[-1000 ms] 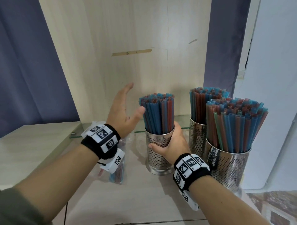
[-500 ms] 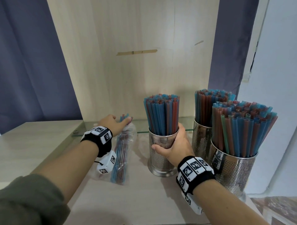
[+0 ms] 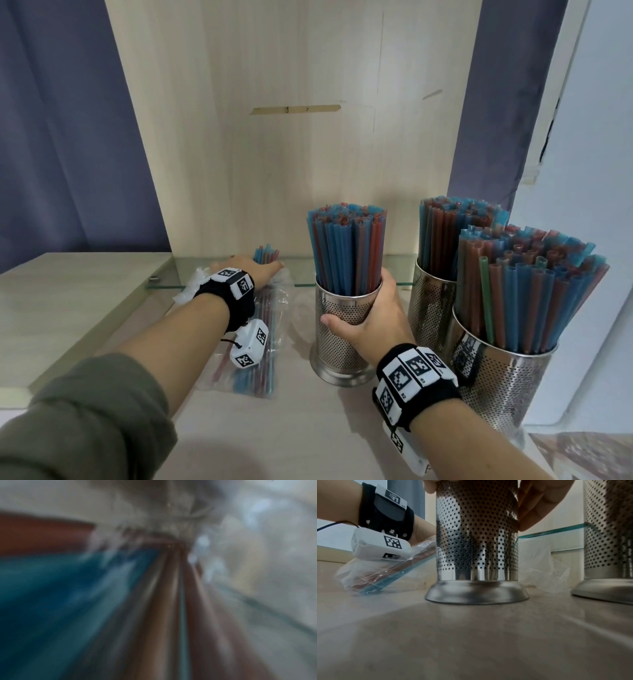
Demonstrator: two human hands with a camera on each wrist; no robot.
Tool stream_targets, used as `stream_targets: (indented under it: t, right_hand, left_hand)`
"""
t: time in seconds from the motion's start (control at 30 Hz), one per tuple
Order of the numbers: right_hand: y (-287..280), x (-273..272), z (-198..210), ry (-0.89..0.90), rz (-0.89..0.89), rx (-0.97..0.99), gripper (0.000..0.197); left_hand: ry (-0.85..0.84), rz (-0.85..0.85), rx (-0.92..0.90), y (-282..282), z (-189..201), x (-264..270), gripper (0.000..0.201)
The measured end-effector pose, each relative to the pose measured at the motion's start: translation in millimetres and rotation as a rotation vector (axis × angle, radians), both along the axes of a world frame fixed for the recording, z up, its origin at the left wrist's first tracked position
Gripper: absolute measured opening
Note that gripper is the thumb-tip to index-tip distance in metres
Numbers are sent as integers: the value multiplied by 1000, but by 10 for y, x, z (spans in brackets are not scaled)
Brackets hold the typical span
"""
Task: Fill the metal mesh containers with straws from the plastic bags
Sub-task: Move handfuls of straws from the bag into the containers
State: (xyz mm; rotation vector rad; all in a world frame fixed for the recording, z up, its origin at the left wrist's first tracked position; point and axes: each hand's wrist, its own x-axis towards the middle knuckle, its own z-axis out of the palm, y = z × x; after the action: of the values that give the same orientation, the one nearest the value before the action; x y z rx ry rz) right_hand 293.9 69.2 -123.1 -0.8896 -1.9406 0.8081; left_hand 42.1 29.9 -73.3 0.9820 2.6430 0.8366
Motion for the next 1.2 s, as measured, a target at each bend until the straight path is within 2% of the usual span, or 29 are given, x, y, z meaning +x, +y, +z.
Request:
stream_targets:
  t: [0.13,0.23,0.33,0.5,0.63,0.77,0.93,1.1,1.2]
  right_hand:
    - [0,-2,5,-5,-1,9,115]
    - [1,-3,11,3,-1,18,115]
    - [-4,3,14,4,0,22,114]
    - [-21,18,35,16,8,24,111]
    - [-31,21,47,16,9,28,110]
    - [-32,17,44,15,6,32,111]
    - [-37,9,41,21,1,18,112]
    - [-37,8,34,12,0,2,113]
    - [-30,2,34,4,2,-4,114]
  left_hand:
    - [-90,41,89,32,-20,-43,49]
    - [-157,54,158,48,-15,-37,41]
    - [-214,77,311,62,-4,-58,36]
    - [-177,76,533,-43,111,-64,19]
    - [-108,39,638,-117,272,-35,22]
    - [-168,-89,782,-199,473,-35,27]
    - [-20,-156,962,-366,712,37,25]
    - [116,-209,1218,-504,1123,113,22]
    - [126,-209,1385,-640,1497,154,14]
